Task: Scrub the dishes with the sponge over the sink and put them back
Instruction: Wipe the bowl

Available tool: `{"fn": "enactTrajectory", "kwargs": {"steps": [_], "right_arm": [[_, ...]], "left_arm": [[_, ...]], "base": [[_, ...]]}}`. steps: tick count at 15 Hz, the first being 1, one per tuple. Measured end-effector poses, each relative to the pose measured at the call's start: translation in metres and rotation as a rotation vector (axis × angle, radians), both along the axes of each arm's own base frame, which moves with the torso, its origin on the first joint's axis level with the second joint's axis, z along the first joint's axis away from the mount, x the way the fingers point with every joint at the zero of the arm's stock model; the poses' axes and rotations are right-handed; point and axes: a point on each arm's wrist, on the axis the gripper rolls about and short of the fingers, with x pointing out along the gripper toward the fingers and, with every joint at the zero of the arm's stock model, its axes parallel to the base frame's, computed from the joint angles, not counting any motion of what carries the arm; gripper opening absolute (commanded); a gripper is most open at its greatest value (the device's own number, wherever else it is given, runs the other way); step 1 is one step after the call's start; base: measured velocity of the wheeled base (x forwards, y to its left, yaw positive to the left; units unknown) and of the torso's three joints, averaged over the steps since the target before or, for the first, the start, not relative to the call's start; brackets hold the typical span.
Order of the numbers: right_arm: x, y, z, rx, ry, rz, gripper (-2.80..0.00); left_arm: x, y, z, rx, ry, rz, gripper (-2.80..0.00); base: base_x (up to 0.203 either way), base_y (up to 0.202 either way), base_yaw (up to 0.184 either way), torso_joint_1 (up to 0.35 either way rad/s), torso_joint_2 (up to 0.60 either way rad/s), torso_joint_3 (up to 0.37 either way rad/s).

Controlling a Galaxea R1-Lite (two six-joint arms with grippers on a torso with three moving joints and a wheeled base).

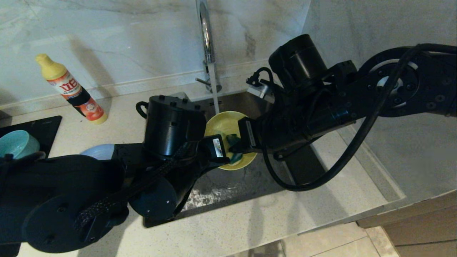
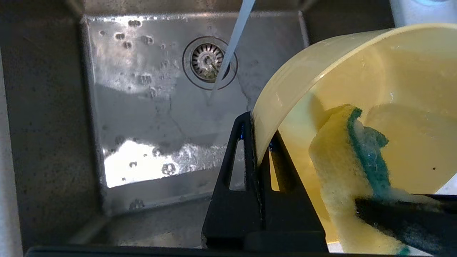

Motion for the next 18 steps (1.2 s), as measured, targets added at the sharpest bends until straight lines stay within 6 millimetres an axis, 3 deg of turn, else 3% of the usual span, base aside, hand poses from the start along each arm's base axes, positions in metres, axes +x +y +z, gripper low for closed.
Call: {"fn": "enactTrajectory", "kwargs": {"steps": [4,8,18], "right_arm": [[0.005,-0.002,0.0,0.009,-0.009,-0.014,-2.8],[0.013,-0.022,0.014,0.048,-0.055,-0.069,-2.8],[0.007,-0.044,0.033,0.075,-0.086,-0.102,-2.8]], "left_arm": [[-0.004,0.002,0.003,-0.01,-0.004,-0.007,-2.8],[-0.008,0.007,-0.002,0.004,0.006,-0.006,-2.8],[-0.01,0.011,-0.008,0.016,0.013,-0.001,-2.8]], "base": [[0.0,0.0,0.0,0.0,0.0,0.0],[0.0,0.0,0.0,0.0,0.0,0.0],[0.0,0.0,0.0,0.0,0.0,0.0]]}}
